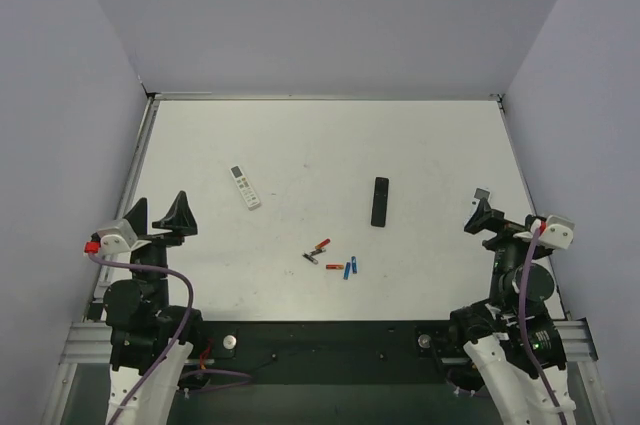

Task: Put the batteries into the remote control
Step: Pick up the remote control from the center of the board.

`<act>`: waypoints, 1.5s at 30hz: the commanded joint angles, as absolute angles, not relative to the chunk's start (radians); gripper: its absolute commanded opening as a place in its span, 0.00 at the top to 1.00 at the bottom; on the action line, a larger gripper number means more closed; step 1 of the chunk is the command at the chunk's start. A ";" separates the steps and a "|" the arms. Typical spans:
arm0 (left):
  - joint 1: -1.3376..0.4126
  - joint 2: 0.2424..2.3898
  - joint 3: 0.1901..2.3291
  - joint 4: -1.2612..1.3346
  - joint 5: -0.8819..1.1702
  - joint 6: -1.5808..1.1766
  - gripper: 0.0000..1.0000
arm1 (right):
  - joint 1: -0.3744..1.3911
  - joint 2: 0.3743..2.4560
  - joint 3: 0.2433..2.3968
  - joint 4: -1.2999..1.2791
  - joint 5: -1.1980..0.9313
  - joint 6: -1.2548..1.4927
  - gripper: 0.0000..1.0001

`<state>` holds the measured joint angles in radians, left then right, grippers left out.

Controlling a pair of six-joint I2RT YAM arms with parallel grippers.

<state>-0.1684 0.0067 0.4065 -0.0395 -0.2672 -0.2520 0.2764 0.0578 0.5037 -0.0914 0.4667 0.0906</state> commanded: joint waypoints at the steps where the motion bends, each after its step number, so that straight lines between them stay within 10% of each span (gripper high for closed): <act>1: -0.184 -0.083 0.445 -0.083 -0.376 -0.282 0.03 | 0.281 0.158 0.557 -0.121 0.523 0.188 0.00; 33: -0.296 -0.101 0.492 -0.238 -0.537 -0.290 0.03 | -0.205 1.617 1.061 -0.460 0.174 0.506 0.01; 45: -0.295 -0.087 0.492 -0.236 -0.519 -0.295 0.03 | -0.226 1.786 1.085 -0.417 0.057 0.417 0.25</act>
<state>-0.2893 0.0067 0.4515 -0.2447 -0.5228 -0.3023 -0.2222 1.7557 1.0576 -0.4080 0.1005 0.4473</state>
